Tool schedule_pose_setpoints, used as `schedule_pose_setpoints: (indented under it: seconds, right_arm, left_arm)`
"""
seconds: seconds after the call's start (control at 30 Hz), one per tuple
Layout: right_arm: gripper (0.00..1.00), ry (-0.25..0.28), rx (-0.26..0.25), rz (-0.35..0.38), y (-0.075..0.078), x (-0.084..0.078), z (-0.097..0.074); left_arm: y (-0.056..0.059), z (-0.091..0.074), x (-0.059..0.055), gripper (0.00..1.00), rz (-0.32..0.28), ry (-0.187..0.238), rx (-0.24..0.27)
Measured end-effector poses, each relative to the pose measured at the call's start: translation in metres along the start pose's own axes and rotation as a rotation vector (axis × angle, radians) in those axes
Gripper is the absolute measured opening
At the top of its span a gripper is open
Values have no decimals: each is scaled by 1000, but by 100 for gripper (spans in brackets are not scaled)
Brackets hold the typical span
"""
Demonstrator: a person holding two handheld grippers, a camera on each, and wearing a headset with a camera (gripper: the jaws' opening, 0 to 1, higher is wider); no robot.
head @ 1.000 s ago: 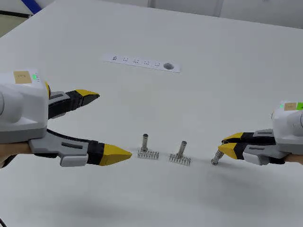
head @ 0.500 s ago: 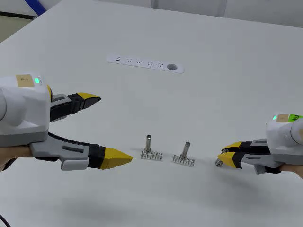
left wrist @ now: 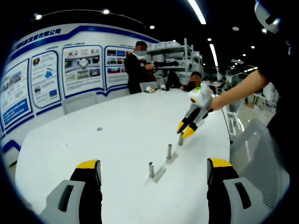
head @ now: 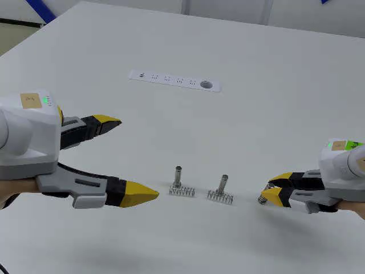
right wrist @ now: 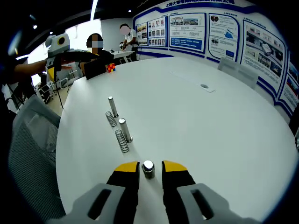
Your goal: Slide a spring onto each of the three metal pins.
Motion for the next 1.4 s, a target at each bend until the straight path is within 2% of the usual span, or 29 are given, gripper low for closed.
schedule_pose_setpoints:
  seconds: [0.3, 0.43, 0.57, 0.73, 0.87, 0.97, 1.13, 1.4]
  right_arm:
    - [20, 46, 3, -19, -8, 16, -14]
    - [21, 61, 33, -60, -23, 27, -16]
    - [21, 51, 67, -107, -37, 34, -9]
    - [21, 5, 112, -182, -52, 34, 8]
    - [21, -67, 123, -285, -60, 28, 21]
    - [22, -90, 142, -294, -64, 25, 30]
    - [22, -141, 140, -301, -63, 19, 43]
    - [22, -186, 130, -310, -58, 16, 59]
  left_arm:
    - [5, 3, 3, 96, 11, 8, -15]
    - [6, 5, 4, 95, 16, 8, -23]
    - [6, 5, 4, 95, 15, 12, -25]
    - [8, 4, 2, 95, 14, 12, -25]
    - [5, -2, 3, 95, -14, 38, -8]
    - [1, -5, 0, 95, -18, 32, 6]
    - [1, -6, -2, 94, -22, 25, 11]
    - [2, -6, -8, 93, -29, 9, 5]
Point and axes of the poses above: the centre of the closed fingertips' face, and the gripper's own axes: z roughly forward along the fingers, y roughly to its right, x roughly out of its top, the point moved 7 cm from there along -z, roughly backward along the fingers, and after that the axes turned 15 degrees about z, right-handed, at the moved point
